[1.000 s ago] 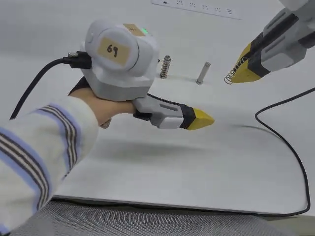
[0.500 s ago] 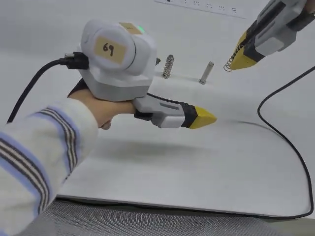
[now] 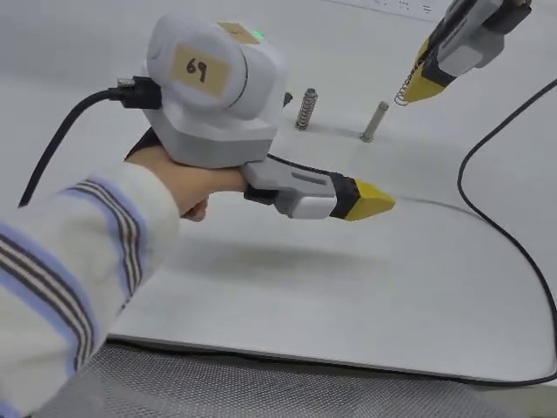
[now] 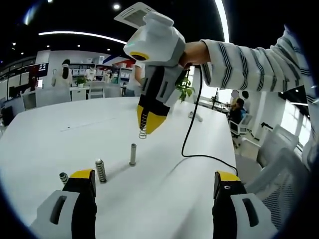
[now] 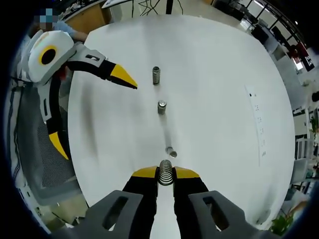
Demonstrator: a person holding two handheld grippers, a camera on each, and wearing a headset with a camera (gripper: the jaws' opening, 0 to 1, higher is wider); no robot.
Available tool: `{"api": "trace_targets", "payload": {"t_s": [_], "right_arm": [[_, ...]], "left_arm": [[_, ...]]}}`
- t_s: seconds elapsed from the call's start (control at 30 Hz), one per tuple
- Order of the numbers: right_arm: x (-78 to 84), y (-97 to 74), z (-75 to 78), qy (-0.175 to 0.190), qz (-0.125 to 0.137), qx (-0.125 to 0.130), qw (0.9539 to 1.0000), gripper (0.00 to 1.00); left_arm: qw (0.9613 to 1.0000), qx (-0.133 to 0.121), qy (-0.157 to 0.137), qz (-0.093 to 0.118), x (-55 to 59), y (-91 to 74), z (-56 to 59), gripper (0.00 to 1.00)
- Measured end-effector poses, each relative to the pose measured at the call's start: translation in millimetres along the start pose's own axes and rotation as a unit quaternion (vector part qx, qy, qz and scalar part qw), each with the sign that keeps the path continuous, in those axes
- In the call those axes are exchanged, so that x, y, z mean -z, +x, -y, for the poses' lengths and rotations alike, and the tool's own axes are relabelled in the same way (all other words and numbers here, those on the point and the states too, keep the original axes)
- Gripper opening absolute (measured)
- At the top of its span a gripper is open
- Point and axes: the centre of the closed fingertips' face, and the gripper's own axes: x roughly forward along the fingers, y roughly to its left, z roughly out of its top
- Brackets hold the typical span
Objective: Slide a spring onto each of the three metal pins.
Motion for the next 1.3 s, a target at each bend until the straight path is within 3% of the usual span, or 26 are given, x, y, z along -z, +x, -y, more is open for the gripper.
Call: {"api": "trace_targets", "payload": {"t_s": [0.43, 1.3], "right_arm": [[-7.7, 21.5, 10.9, -0.011, -0.013, -0.008, 0.9998, 0.08], [0.2, 56.8, 7.0, -0.007, -0.037, -0.030, 0.9988, 0.08]], "left_arm": [[0.9999, -0.003, 0.009, -0.006, 2.0, -3.4, -2.8, 0.97], [0.9997, -0.019, 0.000, -0.014, 8.3, -11.5, -15.4, 0.96]]}}
